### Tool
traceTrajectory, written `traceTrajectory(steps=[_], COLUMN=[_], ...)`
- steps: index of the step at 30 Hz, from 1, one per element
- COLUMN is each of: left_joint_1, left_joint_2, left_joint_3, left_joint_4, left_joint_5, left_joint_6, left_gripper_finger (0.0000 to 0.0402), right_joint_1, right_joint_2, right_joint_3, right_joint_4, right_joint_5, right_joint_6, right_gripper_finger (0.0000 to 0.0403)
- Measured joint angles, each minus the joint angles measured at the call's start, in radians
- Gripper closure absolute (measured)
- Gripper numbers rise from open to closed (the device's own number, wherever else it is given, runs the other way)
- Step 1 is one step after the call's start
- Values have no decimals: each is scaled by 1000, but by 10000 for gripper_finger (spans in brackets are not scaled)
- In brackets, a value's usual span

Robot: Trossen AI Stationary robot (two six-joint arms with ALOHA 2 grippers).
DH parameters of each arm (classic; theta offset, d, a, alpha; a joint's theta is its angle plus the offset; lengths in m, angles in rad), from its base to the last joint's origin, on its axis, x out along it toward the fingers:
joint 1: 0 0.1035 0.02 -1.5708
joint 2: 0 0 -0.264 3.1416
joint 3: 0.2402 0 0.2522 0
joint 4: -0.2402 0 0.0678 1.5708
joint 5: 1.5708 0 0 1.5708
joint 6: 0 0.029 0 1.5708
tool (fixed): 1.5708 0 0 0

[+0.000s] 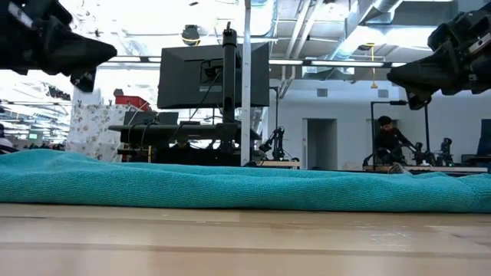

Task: Roll towel
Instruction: Return to Home Position

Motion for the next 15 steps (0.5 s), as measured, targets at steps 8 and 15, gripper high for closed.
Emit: traceTrajectory(steps=[8,15], left_joint_1=[138,201], left_joint_2=[-2,-4], left_joint_3=[-1,-2], left_joint_4=[-49,-49], left_joint_5=[374,334], left_joint_6=[104,214], left_gripper_finger=[389,389], right_joint_1=[0,0], right_joint_2=[0,0], right_joint_3=[0,-1], right_joint_4=[-1,-3], right_joint_5=[0,0], right_joint_6=[-2,-2], right_gripper_finger=[356,356])
